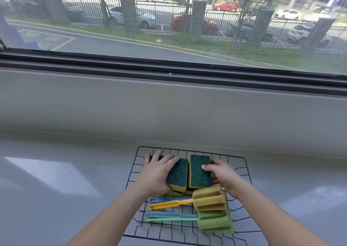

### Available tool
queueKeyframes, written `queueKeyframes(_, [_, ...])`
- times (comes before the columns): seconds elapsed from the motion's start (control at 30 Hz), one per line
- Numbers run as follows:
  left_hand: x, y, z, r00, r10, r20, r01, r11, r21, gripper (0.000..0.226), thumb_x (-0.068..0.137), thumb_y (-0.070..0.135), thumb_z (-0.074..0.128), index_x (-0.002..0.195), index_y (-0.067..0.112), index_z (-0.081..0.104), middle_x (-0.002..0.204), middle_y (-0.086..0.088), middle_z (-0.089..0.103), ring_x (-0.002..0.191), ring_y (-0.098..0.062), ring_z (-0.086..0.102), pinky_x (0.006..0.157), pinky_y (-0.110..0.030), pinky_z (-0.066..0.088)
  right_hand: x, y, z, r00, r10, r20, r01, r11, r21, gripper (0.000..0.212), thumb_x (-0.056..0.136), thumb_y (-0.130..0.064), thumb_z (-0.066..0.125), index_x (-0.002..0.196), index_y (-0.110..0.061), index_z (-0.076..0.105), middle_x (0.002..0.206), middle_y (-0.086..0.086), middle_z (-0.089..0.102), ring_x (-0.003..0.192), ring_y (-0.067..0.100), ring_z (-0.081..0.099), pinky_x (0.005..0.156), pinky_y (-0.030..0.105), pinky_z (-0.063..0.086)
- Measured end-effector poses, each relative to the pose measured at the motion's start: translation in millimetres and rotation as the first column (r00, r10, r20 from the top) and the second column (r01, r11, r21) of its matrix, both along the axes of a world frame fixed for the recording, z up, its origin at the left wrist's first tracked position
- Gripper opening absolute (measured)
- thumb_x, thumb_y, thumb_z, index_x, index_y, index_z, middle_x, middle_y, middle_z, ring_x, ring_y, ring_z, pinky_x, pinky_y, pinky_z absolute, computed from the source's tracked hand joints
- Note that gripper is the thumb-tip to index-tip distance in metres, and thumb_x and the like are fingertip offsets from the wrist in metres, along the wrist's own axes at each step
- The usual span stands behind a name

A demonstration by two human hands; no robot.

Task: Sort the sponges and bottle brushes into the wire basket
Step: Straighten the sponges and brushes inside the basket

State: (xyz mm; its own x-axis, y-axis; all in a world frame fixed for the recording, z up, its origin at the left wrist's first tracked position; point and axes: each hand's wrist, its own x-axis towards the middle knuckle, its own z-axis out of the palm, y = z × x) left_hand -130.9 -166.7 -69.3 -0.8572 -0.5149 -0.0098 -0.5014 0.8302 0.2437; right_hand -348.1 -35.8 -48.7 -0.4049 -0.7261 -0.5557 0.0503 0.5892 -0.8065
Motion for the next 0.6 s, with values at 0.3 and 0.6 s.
queueKeyframes(0.3, [-0.7, -2.2, -1.8, 1.0, 0.003, 0.028, -0.002, 0.999, -0.037, 0.104, 0.06, 0.064, 0.067, 0.147, 0.036, 0.019, 0.147, 0.01, 0.038, 0.143, -0.029, 0.017, 0.115, -0.061, 0.009, 3.1, -0.8, -5.3, 0.991, -0.058, -0.122, 0.06, 0.998, 0.011, 0.036, 0.092, -0.027, 0.07, 0.123, -0.012, 0.061, 0.107, 0.008, 0.07, 0.082, 0.023, 0.072, 0.057, 0.027, 0.057])
queueKeyframes(0.6, [-2.5, -2.6, 0.2, 0.998, 0.007, 0.056, -0.007, 1.0, -0.006, 0.108, 0.062, 0.062, 0.073, 0.148, 0.038, 0.012, 0.153, 0.011, 0.028, 0.145, -0.03, 0.009, 0.114, -0.063, 0.005, 5.3, 0.7, 0.4, 0.986, 0.044, -0.16, -0.031, 0.996, 0.084, 0.037, 0.095, -0.031, 0.067, 0.122, -0.008, 0.057, 0.103, 0.01, 0.068, 0.071, 0.019, 0.068, 0.059, 0.03, 0.058])
